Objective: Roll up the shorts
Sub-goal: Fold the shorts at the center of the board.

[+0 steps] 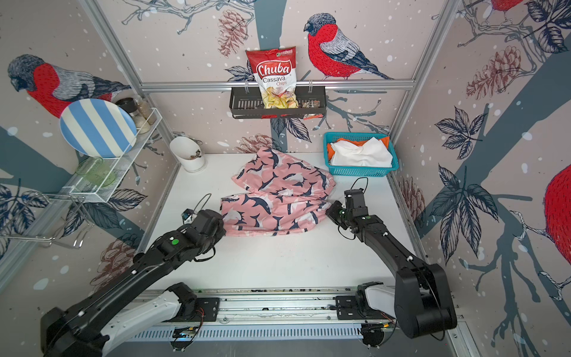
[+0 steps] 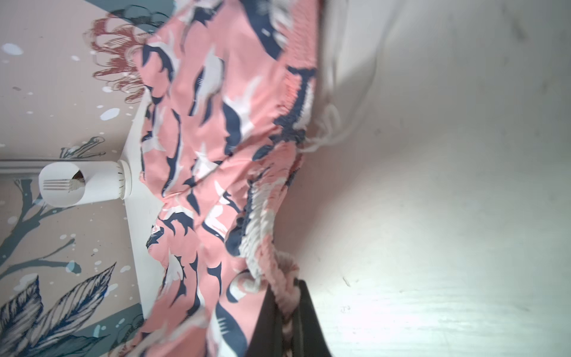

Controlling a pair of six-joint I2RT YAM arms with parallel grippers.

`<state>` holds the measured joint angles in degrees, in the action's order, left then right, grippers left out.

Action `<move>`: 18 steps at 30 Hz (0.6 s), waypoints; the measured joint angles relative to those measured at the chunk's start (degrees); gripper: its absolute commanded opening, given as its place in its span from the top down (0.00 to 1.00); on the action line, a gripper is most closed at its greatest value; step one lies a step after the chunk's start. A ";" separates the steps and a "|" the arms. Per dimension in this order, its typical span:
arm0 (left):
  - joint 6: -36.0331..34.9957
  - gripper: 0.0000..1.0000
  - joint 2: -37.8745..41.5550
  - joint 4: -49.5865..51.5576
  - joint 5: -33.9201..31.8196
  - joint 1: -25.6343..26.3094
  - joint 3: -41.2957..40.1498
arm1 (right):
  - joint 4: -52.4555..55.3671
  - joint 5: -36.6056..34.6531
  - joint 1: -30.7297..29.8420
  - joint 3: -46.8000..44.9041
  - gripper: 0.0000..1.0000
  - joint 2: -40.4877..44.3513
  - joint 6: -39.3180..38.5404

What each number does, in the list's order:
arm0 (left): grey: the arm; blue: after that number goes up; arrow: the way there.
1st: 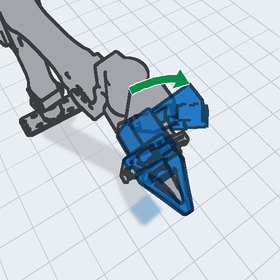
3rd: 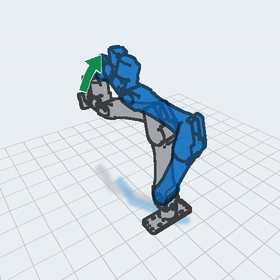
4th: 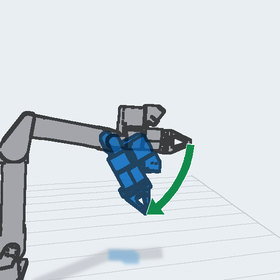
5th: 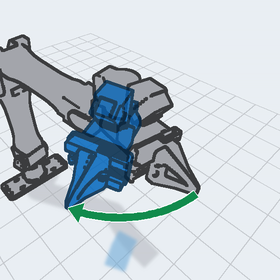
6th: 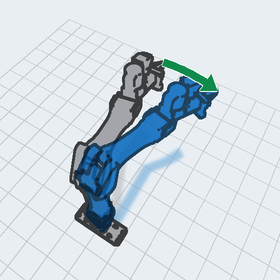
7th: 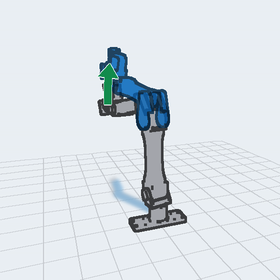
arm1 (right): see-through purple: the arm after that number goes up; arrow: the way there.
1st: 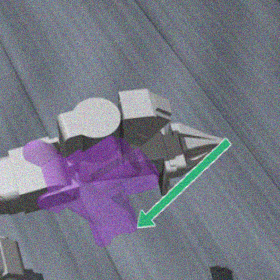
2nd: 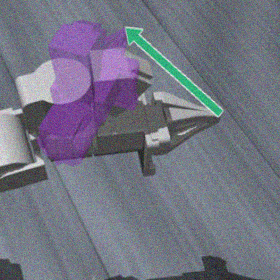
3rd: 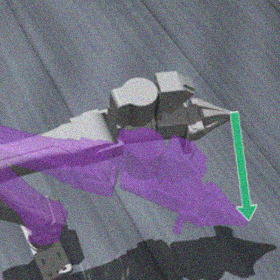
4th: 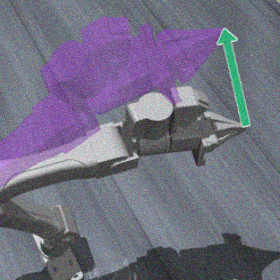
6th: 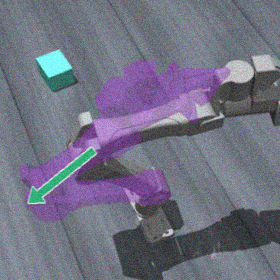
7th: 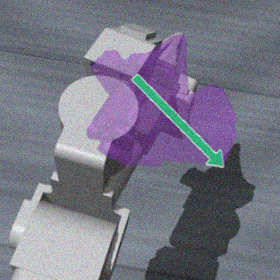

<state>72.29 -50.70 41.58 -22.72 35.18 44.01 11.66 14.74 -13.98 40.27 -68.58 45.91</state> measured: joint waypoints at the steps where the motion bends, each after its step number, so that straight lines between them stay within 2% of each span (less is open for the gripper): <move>1: -1.42 1.00 1.11 0.72 -1.46 -0.35 2.43 | 2.32 -1.44 -0.61 2.05 1.00 1.64 -1.90; 5: -6.71 1.00 2.27 3.10 -6.97 -0.96 11.39 | 11.61 -7.13 -3.78 8.92 1.00 6.43 -7.63; 8: -9.86 1.00 1.95 4.92 -9.55 -1.01 15.08 | 17.44 -8.70 -6.56 10.91 1.00 7.93 -10.29; 14: -14.97 1.00 5.05 7.89 -13.73 -1.18 15.37 | 28.26 -8.66 -19.34 7.15 1.00 10.25 -10.12; 18: -20.24 1.00 6.21 6.05 -16.15 -1.42 15.15 | 30.21 -6.34 -25.20 5.70 1.00 12.00 -7.43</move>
<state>52.05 -44.49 47.64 -38.87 33.76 59.16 41.87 8.40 -39.18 45.98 -56.58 38.48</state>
